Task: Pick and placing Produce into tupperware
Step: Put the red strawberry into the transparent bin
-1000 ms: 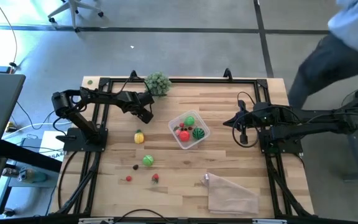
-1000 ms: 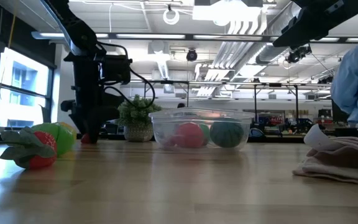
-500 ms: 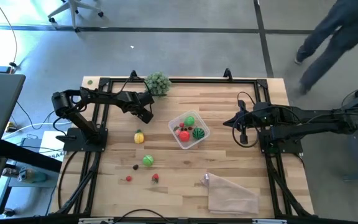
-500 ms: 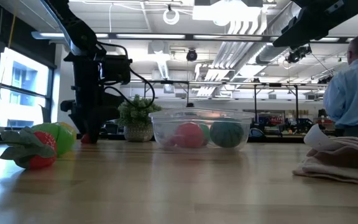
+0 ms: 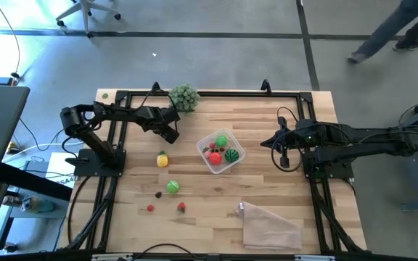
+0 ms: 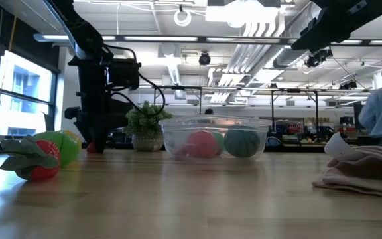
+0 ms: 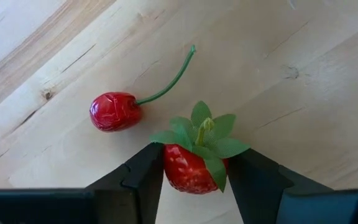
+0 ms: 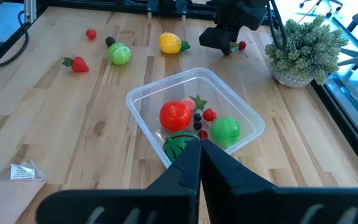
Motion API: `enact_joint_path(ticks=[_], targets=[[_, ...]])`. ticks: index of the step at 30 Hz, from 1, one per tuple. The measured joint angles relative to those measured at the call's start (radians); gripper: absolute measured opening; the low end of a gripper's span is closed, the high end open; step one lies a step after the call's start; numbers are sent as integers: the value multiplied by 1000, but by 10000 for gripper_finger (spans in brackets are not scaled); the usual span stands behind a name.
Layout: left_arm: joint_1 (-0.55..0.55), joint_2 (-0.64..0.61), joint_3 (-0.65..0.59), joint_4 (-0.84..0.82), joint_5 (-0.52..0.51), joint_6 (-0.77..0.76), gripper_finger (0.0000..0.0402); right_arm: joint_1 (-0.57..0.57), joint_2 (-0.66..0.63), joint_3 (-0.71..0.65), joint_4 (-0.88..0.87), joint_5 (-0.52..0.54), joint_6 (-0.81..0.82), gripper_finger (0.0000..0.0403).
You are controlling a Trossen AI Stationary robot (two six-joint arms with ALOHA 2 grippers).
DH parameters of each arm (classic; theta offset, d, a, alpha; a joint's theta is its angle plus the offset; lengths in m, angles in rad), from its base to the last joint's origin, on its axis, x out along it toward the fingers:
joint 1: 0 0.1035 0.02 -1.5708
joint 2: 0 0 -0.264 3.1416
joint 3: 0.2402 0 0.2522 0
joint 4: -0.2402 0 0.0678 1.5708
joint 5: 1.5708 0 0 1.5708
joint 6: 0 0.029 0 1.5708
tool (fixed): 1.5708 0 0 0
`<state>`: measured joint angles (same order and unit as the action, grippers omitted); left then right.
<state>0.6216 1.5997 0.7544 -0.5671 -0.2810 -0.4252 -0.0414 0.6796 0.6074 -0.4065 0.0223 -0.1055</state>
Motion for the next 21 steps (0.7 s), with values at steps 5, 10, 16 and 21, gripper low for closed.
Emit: enact_joint_path(ticks=[5,10,16,21], targets=[[0,0,0,4,0,1,145,0,0,0,0,0,0,0],[0,0,0,33,1,3,120,0,0,0,0,0,0,0],[0,-2,-1,40,14,6,142,0,0,0,0,0,0,0],[0,-26,-3,44,96,10,135,0,0,0,0,0,0,0]])
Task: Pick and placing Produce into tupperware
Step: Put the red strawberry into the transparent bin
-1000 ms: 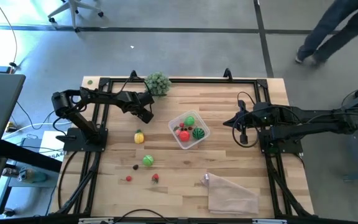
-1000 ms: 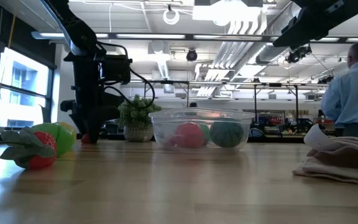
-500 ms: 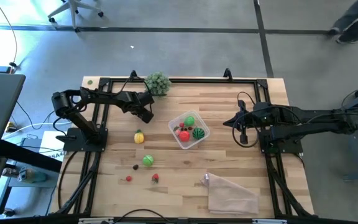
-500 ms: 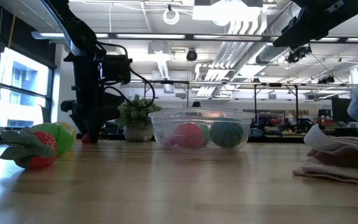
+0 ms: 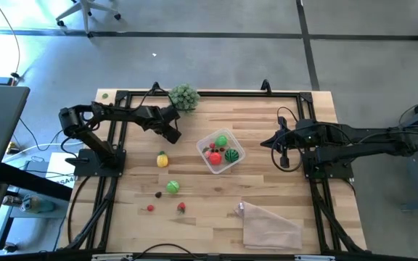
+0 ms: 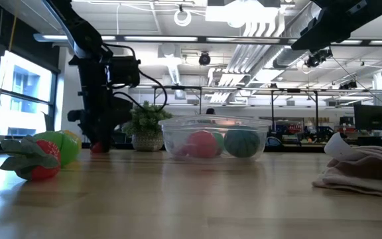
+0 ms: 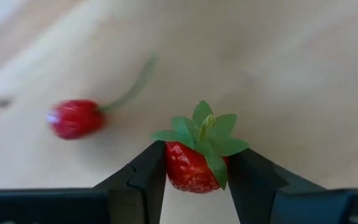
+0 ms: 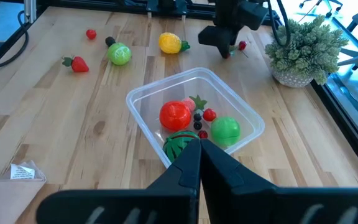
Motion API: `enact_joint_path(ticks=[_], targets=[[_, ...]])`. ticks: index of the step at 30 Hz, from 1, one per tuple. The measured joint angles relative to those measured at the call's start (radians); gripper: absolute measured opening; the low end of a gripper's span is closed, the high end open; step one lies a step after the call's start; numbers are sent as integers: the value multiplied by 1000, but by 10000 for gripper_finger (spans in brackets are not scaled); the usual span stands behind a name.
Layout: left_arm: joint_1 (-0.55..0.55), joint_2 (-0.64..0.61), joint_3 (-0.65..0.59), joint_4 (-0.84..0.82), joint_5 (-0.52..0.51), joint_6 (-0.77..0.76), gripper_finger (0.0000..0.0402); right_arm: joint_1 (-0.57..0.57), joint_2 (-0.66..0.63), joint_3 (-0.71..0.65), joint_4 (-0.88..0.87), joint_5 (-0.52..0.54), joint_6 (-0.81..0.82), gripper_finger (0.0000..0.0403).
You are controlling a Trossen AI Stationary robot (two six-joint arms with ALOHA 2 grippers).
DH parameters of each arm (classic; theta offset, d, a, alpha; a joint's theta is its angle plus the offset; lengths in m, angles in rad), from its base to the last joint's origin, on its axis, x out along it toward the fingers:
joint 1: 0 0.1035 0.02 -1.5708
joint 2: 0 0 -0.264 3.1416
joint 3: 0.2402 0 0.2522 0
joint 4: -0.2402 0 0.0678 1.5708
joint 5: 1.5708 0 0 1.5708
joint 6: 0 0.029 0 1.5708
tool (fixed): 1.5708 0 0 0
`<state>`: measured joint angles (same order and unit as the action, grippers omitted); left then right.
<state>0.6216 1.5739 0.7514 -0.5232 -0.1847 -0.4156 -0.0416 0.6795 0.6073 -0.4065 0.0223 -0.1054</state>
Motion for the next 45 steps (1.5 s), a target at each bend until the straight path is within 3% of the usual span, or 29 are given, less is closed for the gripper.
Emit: enact_joint_path(ticks=[5,12,22,30,34,39,45], targets=[[-8,-49,0,9,91,0,120,0,0,0,0,0,0,0],[-84,-133,1,104,162,0,140,0,0,0,0,0,0,0],[-242,-262,1,416,276,0,133,0,0,0,0,0,0,0],[-331,-279,8,764,387,4,134,0,0,0,0,0,0,0],[-329,-258,55,717,362,51,133,0,0,0,0,0,0,0],[-328,-140,155,618,349,135,133,0,0,0,0,0,0,0],[-328,19,282,375,320,237,133,0,0,0,0,0,0,0]])
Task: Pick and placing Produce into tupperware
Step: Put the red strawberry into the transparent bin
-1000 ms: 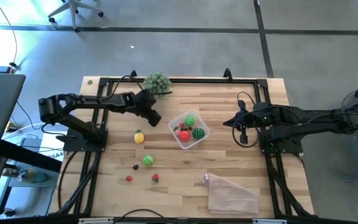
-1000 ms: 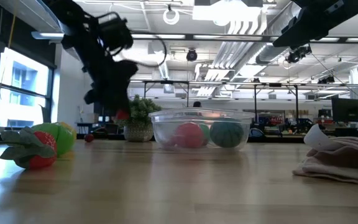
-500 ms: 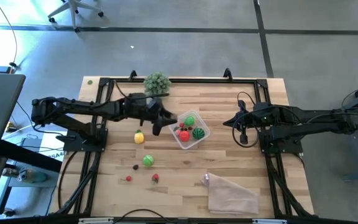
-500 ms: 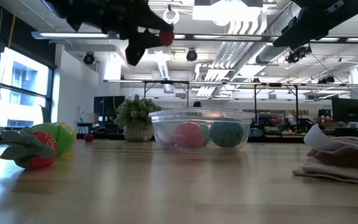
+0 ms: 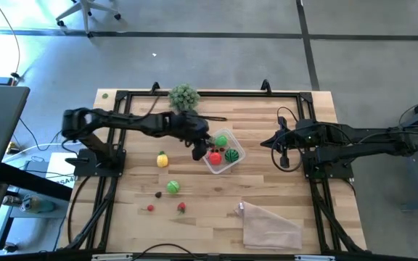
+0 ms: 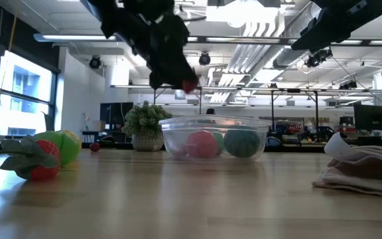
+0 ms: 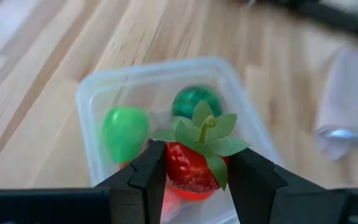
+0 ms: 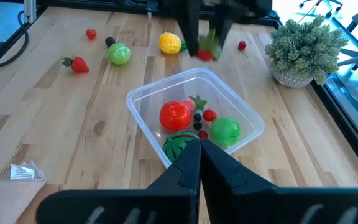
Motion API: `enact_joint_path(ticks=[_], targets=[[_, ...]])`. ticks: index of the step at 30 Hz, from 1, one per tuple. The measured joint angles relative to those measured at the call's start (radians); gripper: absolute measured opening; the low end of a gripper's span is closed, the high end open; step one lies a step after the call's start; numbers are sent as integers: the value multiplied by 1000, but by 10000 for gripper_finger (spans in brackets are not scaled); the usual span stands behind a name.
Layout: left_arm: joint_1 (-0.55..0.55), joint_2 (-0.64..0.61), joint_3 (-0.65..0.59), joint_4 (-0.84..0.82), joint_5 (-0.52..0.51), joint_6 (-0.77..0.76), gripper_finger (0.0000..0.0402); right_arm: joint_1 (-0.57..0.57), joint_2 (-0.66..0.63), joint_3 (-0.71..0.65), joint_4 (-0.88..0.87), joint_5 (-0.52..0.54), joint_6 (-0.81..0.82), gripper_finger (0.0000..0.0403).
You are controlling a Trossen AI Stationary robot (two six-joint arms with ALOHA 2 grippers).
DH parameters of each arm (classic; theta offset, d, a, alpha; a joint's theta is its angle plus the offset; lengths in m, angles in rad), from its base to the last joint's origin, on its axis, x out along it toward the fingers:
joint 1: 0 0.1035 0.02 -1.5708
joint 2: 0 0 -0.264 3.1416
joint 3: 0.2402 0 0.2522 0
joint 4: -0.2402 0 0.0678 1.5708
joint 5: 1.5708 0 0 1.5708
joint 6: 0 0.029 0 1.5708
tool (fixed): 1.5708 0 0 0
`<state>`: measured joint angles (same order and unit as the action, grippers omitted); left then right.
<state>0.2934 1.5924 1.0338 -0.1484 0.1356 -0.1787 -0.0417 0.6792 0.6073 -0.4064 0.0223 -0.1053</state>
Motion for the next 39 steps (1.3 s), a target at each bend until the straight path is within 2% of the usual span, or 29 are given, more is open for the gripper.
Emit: enact_joint_path(ticks=[6,13,18,34,39], targets=[[-38,138,111,-130,-82,65,133,0,0,0,0,0,0,0],[-85,278,260,-319,-225,119,133,0,0,0,0,0,0,0],[-91,338,326,-348,-267,124,133,0,0,0,-2,0,0,0],[-90,359,332,-382,-286,119,134,1,0,0,0,0,0,0],[-91,371,333,-368,-285,113,155,1,0,0,0,0,0,0]])
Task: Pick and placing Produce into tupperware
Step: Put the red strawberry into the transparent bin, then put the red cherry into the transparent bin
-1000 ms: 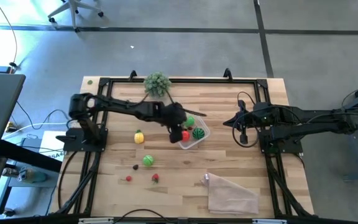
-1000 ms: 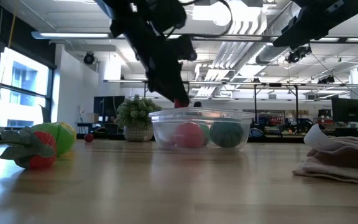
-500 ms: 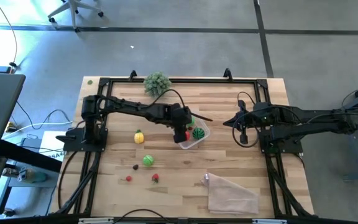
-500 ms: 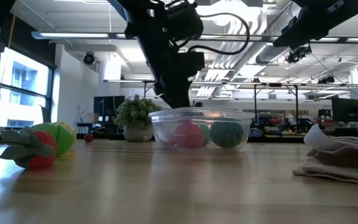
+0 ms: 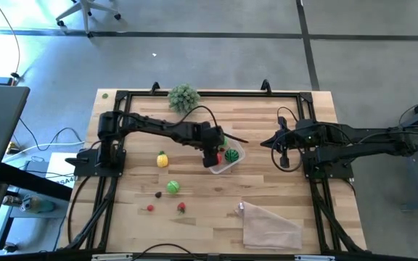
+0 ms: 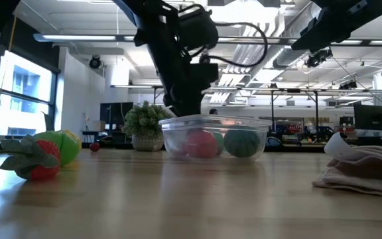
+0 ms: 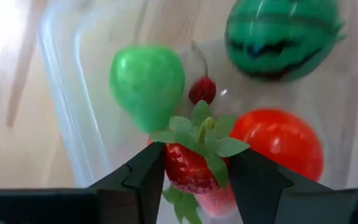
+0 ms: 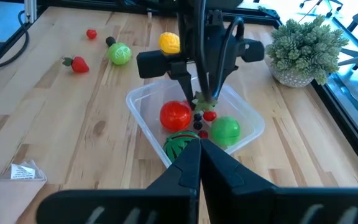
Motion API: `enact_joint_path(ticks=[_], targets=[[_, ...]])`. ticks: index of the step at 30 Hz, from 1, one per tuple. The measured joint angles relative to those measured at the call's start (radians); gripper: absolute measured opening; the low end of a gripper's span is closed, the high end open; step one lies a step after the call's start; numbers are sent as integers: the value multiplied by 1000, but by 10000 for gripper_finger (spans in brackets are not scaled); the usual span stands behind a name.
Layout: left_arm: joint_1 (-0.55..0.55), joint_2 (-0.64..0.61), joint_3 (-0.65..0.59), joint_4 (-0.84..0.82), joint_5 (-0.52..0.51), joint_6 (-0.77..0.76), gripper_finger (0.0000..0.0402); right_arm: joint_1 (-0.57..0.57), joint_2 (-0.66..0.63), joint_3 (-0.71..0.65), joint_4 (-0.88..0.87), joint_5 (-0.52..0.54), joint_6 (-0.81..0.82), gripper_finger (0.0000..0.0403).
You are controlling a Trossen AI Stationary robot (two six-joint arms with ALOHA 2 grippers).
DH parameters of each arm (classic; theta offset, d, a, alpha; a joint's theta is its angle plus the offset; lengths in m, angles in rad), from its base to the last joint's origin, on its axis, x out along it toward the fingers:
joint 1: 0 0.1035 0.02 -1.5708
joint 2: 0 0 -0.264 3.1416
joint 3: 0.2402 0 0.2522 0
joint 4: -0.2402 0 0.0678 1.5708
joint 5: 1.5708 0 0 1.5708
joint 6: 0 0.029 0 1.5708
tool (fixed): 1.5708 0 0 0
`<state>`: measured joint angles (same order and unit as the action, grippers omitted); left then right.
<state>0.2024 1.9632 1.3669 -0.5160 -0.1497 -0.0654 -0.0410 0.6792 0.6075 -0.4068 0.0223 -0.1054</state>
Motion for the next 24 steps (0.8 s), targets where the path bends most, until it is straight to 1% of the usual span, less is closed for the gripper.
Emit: enact_joint_path(ticks=[8,14,17,24], targets=[[0,0,12,-18,-1,-18,205,0,0,0,0,0,0,0],[-2,0,82,-74,8,-23,219,0,0,0,0,0,0,0],[-8,0,140,-154,17,-45,220,0,0,0,0,0,0,0],[-37,-5,281,-417,9,-74,220,0,0,0,0,0,0,0]])
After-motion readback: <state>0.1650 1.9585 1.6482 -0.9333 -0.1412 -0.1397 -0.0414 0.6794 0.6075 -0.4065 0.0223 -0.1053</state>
